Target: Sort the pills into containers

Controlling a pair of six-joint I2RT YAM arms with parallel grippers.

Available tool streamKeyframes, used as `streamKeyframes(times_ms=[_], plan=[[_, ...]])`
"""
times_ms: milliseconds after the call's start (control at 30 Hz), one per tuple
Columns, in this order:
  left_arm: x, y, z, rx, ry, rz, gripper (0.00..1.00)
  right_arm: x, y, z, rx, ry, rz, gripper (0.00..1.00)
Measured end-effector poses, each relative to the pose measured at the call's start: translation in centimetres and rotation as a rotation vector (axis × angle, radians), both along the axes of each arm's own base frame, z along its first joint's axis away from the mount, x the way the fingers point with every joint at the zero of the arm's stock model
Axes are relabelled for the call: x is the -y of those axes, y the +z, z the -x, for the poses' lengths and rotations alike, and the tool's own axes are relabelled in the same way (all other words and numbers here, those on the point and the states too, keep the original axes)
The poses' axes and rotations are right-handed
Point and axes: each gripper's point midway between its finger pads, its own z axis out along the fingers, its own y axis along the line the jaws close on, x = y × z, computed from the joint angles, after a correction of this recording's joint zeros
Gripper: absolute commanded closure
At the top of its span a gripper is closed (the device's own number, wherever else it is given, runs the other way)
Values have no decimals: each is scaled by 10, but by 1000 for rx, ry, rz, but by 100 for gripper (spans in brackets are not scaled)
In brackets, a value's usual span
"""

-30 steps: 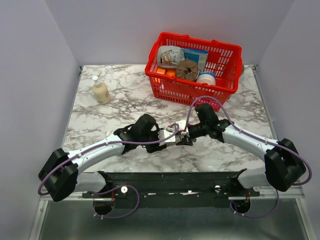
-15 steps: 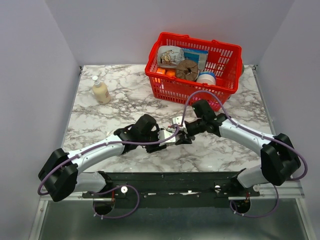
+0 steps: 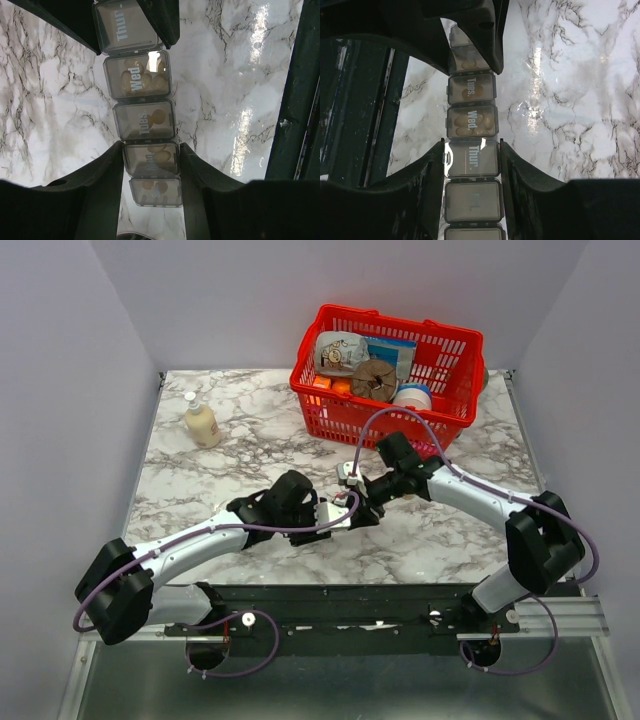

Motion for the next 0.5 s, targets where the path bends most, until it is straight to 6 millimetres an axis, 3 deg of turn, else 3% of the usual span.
streamKeyframes(times_ms=[500], plan=[[1,1,-1,13,-9,2,81,1,4,-7,-125,-69,14,52]])
